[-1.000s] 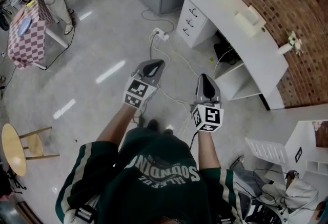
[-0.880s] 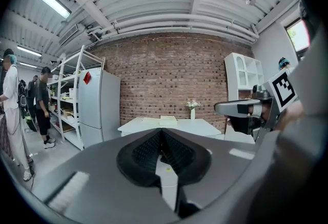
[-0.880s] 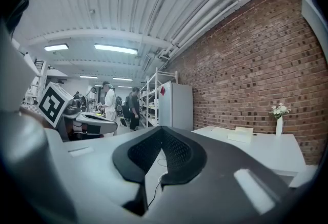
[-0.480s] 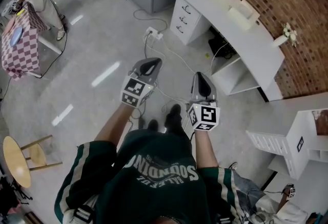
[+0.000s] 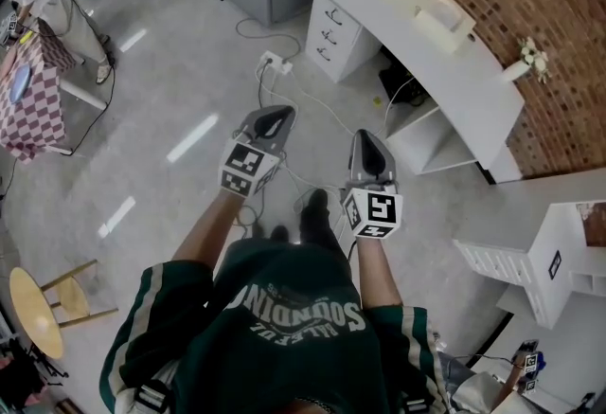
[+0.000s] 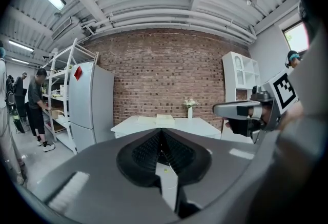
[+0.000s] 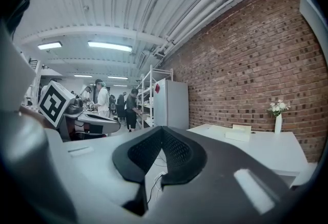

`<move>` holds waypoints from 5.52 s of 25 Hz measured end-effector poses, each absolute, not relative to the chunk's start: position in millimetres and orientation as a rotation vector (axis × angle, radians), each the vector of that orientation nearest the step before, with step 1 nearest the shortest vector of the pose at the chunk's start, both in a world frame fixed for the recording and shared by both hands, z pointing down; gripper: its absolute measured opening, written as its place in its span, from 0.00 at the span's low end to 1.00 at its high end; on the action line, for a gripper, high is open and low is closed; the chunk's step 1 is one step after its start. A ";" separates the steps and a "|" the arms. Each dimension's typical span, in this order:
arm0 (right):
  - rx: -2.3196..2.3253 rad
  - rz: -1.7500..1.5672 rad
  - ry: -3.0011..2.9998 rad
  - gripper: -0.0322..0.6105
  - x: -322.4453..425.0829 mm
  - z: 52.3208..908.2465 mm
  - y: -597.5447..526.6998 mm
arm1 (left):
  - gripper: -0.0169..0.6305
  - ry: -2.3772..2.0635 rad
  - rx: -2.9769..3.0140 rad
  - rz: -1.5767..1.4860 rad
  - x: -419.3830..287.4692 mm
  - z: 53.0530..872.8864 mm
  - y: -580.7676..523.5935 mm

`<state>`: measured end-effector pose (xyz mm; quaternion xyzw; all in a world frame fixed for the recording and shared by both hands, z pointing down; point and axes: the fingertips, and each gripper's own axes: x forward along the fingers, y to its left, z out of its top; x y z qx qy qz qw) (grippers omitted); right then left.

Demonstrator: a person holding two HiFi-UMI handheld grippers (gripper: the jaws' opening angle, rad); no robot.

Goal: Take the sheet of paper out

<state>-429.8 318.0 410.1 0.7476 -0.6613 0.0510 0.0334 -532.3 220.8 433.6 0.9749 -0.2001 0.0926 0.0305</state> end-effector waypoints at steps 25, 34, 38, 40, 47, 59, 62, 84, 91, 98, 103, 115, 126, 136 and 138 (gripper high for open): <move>2.296 0.183 -2.073 0.05 -230.8 405.8 231.2 | 0.04 -0.655 2.973 0.306 -339.6 428.6 135.0; 2.272 0.206 -2.095 0.05 -199.0 410.4 223.3 | 0.04 -0.680 2.971 0.317 -308.5 428.4 132.4; 2.272 0.218 -2.103 0.05 -189.9 413.8 211.9 | 0.04 -0.690 2.971 0.316 -299.2 428.5 120.0; 2.272 0.223 -2.098 0.05 -184.9 417.5 205.7 | 0.04 -0.685 2.967 0.316 -294.2 431.7 113.2; 2.299 0.224 -2.072 0.05 -155.4 422.0 169.3 | 0.04 -0.657 2.968 0.329 -266.4 441.0 74.6; 2.333 0.251 -2.014 0.05 -109.0 427.5 61.8 | 0.04 -0.567 2.986 0.343 -211.4 448.0 -36.4; 2.346 0.256 -1.993 0.05 -94.6 426.8 37.0 | 0.04 -0.548 2.981 0.344 -196.0 449.8 -62.5; 2.505 0.292 -1.799 0.05 -3.9 425.2 -95.4 | 0.04 -0.296 3.020 0.401 -89.5 454.1 -201.9; 2.555 0.308 -1.721 0.05 31.5 432.9 -87.1 | 0.04 -0.210 3.021 0.408 -49.0 466.2 -201.6; 2.604 0.322 -1.678 0.05 85.6 441.8 -100.6 | 0.04 -0.134 3.031 0.433 11.6 474.0 -209.3; 2.621 0.325 -1.651 0.05 144.3 439.0 -112.0 | 0.04 -0.106 3.022 0.434 73.0 471.6 -220.6; 2.614 0.315 -1.666 0.05 238.4 428.7 -133.5 | 0.04 -0.043 3.048 0.450 186.5 461.0 -237.6; 2.638 0.302 -1.547 0.05 279.1 433.6 -150.4 | 0.04 0.128 3.052 0.476 245.3 465.5 -245.5; 2.733 0.326 -1.410 0.05 307.5 435.5 -143.3 | 0.04 0.270 3.052 0.501 271.6 471.7 -247.2; 2.718 0.317 -1.390 0.05 308.8 437.3 -140.9 | 0.04 0.287 3.046 0.516 275.2 475.5 -245.5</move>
